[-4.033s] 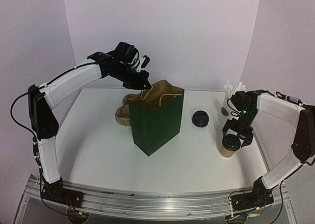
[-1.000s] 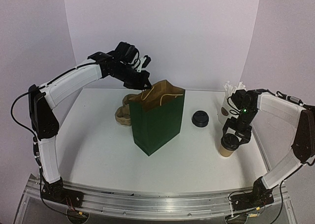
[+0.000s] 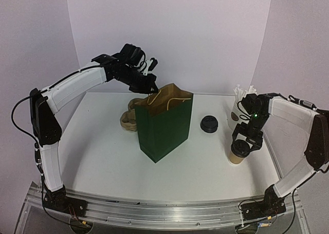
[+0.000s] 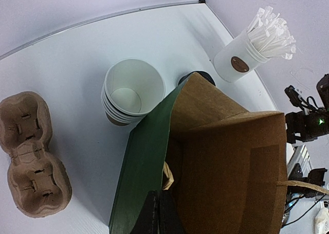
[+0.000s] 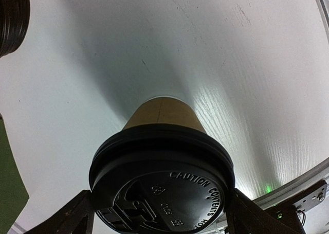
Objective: Pack the takeout coffee
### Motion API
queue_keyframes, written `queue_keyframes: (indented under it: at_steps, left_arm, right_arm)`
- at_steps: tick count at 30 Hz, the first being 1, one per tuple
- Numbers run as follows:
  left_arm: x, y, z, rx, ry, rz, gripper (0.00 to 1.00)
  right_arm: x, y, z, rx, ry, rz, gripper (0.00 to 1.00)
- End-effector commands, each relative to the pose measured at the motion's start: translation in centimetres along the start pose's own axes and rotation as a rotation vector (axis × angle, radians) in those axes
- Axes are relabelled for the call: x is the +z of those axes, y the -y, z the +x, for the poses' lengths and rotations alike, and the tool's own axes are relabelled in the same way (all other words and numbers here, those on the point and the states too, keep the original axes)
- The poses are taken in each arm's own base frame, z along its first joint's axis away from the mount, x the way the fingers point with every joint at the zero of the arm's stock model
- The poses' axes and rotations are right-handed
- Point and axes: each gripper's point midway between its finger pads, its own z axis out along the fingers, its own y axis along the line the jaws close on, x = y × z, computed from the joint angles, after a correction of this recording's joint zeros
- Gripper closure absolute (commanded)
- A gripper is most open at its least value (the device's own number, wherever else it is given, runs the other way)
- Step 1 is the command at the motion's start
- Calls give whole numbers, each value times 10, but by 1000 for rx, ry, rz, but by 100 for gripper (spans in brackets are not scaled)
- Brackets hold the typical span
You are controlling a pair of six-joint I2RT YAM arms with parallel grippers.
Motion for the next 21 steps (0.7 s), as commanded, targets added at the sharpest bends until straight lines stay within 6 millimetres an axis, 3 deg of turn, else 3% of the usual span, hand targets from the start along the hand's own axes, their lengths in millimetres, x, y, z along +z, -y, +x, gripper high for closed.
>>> queue_keyframes:
  at_steps: [1, 14, 21]
  left_arm:
    - [-2, 7, -13, 31, 42, 20, 100]
    - [-2, 7, -14, 30, 44, 23, 100]
    - [-2, 7, -15, 29, 46, 22, 100]
  right_arm:
    - [-1, -6, -3, -16, -6, -10, 14]
    - [-2, -7, -4, -39, -5, -11, 21]
    - [-16, -16, -6, -51, 6, -53, 22]
